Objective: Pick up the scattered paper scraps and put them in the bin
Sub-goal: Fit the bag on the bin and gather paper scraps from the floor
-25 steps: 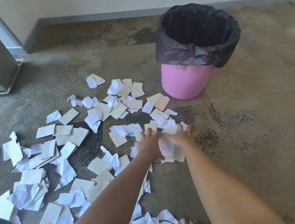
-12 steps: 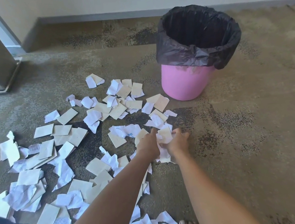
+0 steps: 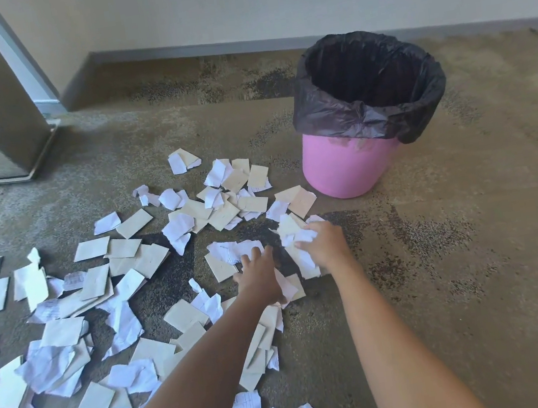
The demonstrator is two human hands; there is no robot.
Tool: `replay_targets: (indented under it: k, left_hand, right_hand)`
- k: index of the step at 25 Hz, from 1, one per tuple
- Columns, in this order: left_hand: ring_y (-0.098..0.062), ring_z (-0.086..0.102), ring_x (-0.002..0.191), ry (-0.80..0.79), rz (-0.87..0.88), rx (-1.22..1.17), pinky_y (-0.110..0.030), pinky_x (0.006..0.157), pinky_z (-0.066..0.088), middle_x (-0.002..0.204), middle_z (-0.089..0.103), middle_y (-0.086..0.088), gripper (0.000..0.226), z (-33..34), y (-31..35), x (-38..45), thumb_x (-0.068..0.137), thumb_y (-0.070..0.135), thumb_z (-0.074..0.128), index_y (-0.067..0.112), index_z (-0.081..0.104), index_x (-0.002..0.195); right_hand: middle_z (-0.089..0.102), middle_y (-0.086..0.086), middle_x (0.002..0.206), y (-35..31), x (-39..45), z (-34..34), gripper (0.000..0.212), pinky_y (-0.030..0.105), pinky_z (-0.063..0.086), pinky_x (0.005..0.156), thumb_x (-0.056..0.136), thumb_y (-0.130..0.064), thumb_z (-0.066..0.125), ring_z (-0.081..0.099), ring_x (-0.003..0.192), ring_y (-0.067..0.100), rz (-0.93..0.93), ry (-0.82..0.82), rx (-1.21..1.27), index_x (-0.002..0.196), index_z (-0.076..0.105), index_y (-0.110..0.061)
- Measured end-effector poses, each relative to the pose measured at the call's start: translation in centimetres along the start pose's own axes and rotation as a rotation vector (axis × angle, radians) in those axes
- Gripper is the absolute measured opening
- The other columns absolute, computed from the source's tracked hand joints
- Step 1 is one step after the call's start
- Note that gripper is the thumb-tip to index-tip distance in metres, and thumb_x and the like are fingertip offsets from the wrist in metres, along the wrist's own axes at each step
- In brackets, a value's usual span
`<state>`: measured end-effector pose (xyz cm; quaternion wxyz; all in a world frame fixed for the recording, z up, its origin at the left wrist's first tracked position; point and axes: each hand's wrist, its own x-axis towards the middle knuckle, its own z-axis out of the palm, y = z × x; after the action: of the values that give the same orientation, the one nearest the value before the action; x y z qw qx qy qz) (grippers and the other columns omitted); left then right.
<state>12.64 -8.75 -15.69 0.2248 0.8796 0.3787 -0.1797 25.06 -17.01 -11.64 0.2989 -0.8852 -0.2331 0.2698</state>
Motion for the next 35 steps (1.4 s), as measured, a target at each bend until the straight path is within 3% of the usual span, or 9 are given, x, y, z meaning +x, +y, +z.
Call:
replay_targets:
  k: [1, 3, 5, 8, 12, 20, 23, 29, 35]
  left_hand:
    - [-0.034, 0.032, 0.131, 0.01, -0.015, -0.01, -0.056, 0.093, 0.046, 0.135, 0.032, -0.007, 0.105, 0.0, 0.0, 0.0, 0.057, 0.033, 0.092, 0.017, 0.027, 0.138]
    - [-0.033, 0.039, 0.124, 0.012, -0.046, -0.061, -0.052, 0.09, 0.049, 0.127, 0.036, -0.008, 0.097, 0.0, -0.1, 0.0, 0.056, 0.03, 0.092, 0.014, 0.032, 0.13]
    - [-0.032, 0.048, 0.116, -0.019, -0.064, -0.124, -0.048, 0.086, 0.052, 0.12, 0.043, -0.008, 0.086, 0.0, -0.3, 0.0, 0.057, 0.025, 0.092, 0.013, 0.036, 0.122]
    - [-0.031, 0.056, 0.111, -0.053, -0.066, -0.153, -0.038, 0.078, 0.05, 0.121, 0.053, -0.01, 0.078, -0.4, -0.9, 0.3, 0.06, 0.017, 0.09, 0.012, 0.045, 0.124]
    - [-0.029, 0.055, 0.119, -0.095, -0.046, -0.113, -0.036, 0.09, 0.05, 0.131, 0.05, -0.01, 0.088, -0.9, -1.2, 0.6, 0.06, 0.022, 0.091, 0.009, 0.047, 0.135]
    - [-0.027, 0.057, 0.115, -0.06, -0.036, -0.096, -0.032, 0.079, 0.051, 0.127, 0.054, -0.008, 0.067, -3.0, -1.6, 0.7, 0.068, 0.015, 0.085, 0.012, 0.054, 0.127]
    - [-0.026, 0.064, 0.102, 0.005, -0.069, -0.206, -0.027, 0.066, 0.048, 0.115, 0.063, -0.008, 0.049, -4.0, -1.6, 0.8, 0.068, 0.008, 0.083, 0.01, 0.064, 0.113]
    - [-0.021, 0.057, 0.08, 0.148, -0.057, -0.465, -0.022, 0.05, 0.044, 0.09, 0.055, -0.002, 0.036, -7.1, -1.2, 0.9, 0.07, 0.012, 0.082, 0.009, 0.062, 0.099]
    - [-0.011, 0.049, 0.05, 0.366, 0.117, -0.81, -0.016, 0.038, 0.035, 0.055, 0.057, 0.004, 0.011, -15.4, 2.7, 0.9, 0.07, 0.015, 0.08, 0.017, 0.07, 0.067]
  right_hand:
    - [0.064, 0.006, 0.089, -1.0, 0.1, -0.9, 0.008, 0.018, 0.043, 0.064, 0.084, -0.017, 0.075, 0.06, 0.083, 0.026, -0.045, -0.006, 0.03, 0.089, 0.069, -0.013]
    - [0.041, -0.008, 0.066, -3.2, 0.4, -2.2, 0.032, 0.01, 0.028, 0.047, 0.084, -0.019, 0.075, 0.041, 0.061, 0.011, -0.134, -0.018, 0.034, 0.066, 0.05, -0.026]
    - [0.055, -0.002, 0.08, -4.8, 0.5, -3.0, 0.011, 0.01, 0.032, 0.056, 0.084, -0.025, 0.076, 0.048, 0.07, 0.009, -0.198, -0.024, 0.062, 0.09, 0.068, -0.019]
    - [0.063, 0.004, 0.129, -6.5, 0.9, -3.6, 0.052, 0.021, 0.041, 0.077, 0.084, -0.027, 0.076, 0.058, 0.094, 0.011, -0.304, -0.033, 0.132, 0.13, 0.061, -0.011]
    - [0.063, -0.001, 0.097, -9.7, 0.5, -6.0, 0.049, 0.018, 0.04, 0.064, 0.085, -0.031, 0.075, 0.051, 0.07, 0.003, -0.423, -0.003, 0.209, 0.129, 0.062, -0.013]
    - [0.069, 0.003, 0.08, -14.5, 2.0, -14.2, 0.035, 0.031, 0.051, 0.064, 0.083, -0.04, 0.07, 0.058, 0.065, 0.017, -0.607, 0.516, 0.435, 0.106, 0.072, -0.013]
    - [0.054, -0.016, 0.064, -14.8, 2.8, -16.6, 0.024, 0.014, 0.036, 0.056, 0.086, -0.032, 0.069, 0.046, 0.056, -0.001, -0.651, 0.752, 0.407, 0.093, 0.07, -0.009]
    - [0.069, 0.001, 0.097, -13.4, 6.3, -19.0, 0.022, 0.003, 0.038, 0.075, 0.086, -0.025, 0.069, 0.056, 0.087, 0.008, -0.58, 0.947, 0.369, 0.098, 0.069, -0.008]
    - [0.068, -0.007, 0.106, -10.5, 8.1, -17.4, 0.019, 0.04, 0.041, 0.101, 0.085, -0.025, 0.074, 0.058, 0.097, 0.013, -0.354, 0.738, 0.173, 0.102, 0.068, -0.022]
